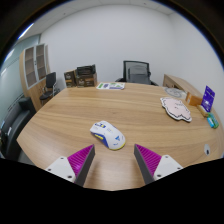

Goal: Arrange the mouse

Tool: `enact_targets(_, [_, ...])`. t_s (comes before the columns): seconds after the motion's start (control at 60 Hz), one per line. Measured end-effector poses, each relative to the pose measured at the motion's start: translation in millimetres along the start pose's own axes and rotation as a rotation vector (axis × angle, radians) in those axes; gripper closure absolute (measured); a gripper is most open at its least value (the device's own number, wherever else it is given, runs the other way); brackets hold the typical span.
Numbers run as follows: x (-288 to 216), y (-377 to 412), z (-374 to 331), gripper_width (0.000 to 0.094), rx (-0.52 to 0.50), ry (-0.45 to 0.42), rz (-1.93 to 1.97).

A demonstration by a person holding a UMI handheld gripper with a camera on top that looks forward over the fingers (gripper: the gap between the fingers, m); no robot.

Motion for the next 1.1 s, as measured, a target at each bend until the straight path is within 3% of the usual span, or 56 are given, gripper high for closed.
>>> enact_targets(0.117, [-16,3,33,0.0109,-0.036,-0.025,-0.033])
enact_targets(0.233, [-13,13,62,0.0111,-0.103,0.007,-0.070])
enact_targets(0.417, [-18,10,88,0.0102,-0.099,0.028,-0.051])
enact_targets(0.567, [-37,-5,112,0.0107,-0.008,0.013,-0.007])
enact_targets(0.683, [-48,-19,128,0.0207,0.088,0.014,0.043])
enact_targets(0.75, [-50,-21,128,0.0412,0.127,-0.001,0.066])
enact_targets(0.85, [-48,-22,128,0.0451,0.182,-0.026,0.101])
enact_targets(0.95, [-45,-23,127,0.0538,0.237,0.031,0.159])
enact_targets(1.1, [-64,-31,122,0.0575,0.215,0.051,0.209])
Point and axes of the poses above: the point between the fingertips, and its own axes, seen from behind it with the camera up: y to the left, x down, z forward, the way the camera looks, the point moved 2 cm from there along -z, backward, against the way the camera looks, and after that the axes turned 6 degrees about z, right-handed, at the moved point
